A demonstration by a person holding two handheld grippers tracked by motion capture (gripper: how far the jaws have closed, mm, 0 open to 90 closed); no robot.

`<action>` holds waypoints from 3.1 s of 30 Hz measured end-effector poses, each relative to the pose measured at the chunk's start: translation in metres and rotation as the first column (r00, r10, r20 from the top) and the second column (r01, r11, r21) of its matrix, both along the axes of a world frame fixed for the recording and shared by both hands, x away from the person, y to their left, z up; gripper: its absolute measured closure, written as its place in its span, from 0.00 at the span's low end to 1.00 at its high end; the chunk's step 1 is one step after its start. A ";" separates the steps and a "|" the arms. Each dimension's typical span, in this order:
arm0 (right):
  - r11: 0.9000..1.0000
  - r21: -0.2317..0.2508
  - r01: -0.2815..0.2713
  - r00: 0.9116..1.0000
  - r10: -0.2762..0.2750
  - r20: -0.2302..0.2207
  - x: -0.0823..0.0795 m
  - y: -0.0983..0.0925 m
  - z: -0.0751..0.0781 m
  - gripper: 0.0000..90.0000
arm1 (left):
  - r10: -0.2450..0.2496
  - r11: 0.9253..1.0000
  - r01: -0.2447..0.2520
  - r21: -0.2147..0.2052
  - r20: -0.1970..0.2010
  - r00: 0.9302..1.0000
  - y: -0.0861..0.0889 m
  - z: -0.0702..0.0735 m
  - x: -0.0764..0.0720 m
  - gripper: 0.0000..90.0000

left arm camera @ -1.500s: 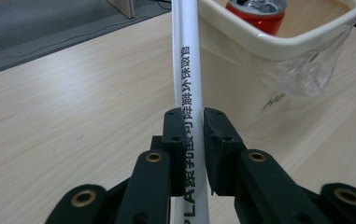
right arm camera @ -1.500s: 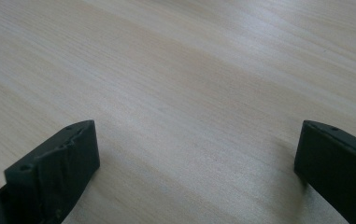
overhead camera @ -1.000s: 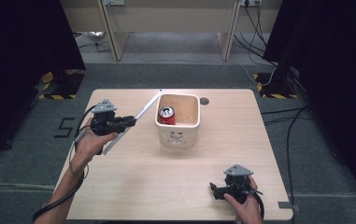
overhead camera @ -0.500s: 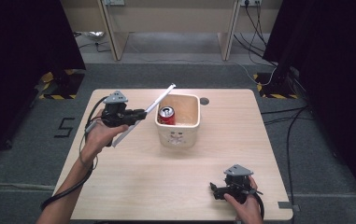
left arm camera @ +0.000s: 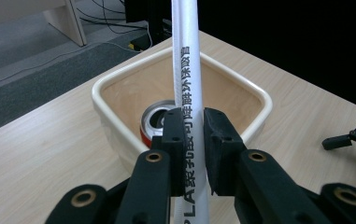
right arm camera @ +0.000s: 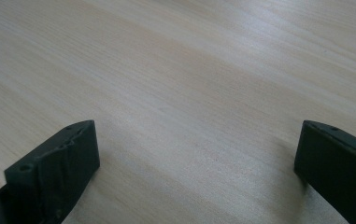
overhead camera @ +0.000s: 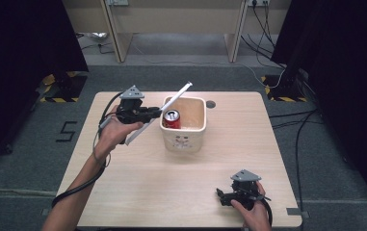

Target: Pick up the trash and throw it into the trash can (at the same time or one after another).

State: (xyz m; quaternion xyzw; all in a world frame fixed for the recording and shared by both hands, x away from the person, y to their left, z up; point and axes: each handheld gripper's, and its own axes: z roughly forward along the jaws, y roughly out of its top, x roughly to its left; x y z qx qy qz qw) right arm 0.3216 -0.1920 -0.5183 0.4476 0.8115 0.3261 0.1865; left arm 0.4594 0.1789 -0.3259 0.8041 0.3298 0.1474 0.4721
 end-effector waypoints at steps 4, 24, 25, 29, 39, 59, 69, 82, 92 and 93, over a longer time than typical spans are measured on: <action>1.000 0.000 -0.001 1.000 0.001 -0.001 0.000 0.000 0.000 0.00 | -0.012 1.000 0.012 -0.001 0.000 1.000 -0.010 0.002 0.005 0.87; 1.000 -0.003 -0.006 1.000 0.006 0.000 0.000 0.000 0.000 0.00 | -0.050 0.999 0.050 -0.006 -0.011 0.999 -0.061 0.007 0.031 0.87; 1.000 -0.004 -0.006 1.000 0.006 0.000 0.000 0.000 0.000 0.00 | -0.049 0.999 0.049 -0.007 -0.014 0.999 -0.064 0.007 0.034 0.88; 1.000 -0.002 -0.006 1.000 0.006 -0.002 0.000 0.000 0.000 0.00 | -0.048 0.999 0.048 -0.003 -0.023 0.999 -0.072 0.007 0.040 0.87; 1.000 -0.001 -0.008 1.000 0.008 -0.001 0.000 0.000 0.000 0.00 | -0.044 0.999 0.044 0.013 -0.032 0.999 -0.087 0.002 0.053 0.87; 1.000 -0.002 -0.013 1.000 0.013 0.001 0.000 0.000 0.000 0.00 | -0.031 0.999 0.032 0.018 -0.051 0.998 -0.113 -0.007 0.078 0.87; 1.000 0.003 -0.015 1.000 0.015 -0.004 -0.001 0.000 0.000 0.01 | -0.027 0.999 0.028 0.018 -0.058 0.998 -0.118 -0.011 0.083 0.87; 0.991 0.125 0.040 0.997 -0.049 0.067 0.015 -0.017 0.027 0.17 | -0.038 0.999 0.039 0.005 -0.041 0.998 -0.123 -0.005 0.083 0.87; 0.980 0.197 0.039 0.993 -0.061 0.103 0.069 -0.017 0.078 0.17 | -0.045 0.999 0.045 0.011 -0.041 0.998 -0.130 -0.009 0.086 0.87; 0.977 0.211 0.040 0.993 -0.063 0.100 0.077 -0.017 0.083 0.17 | -0.043 0.999 0.044 0.012 -0.040 0.998 -0.131 -0.009 0.086 0.87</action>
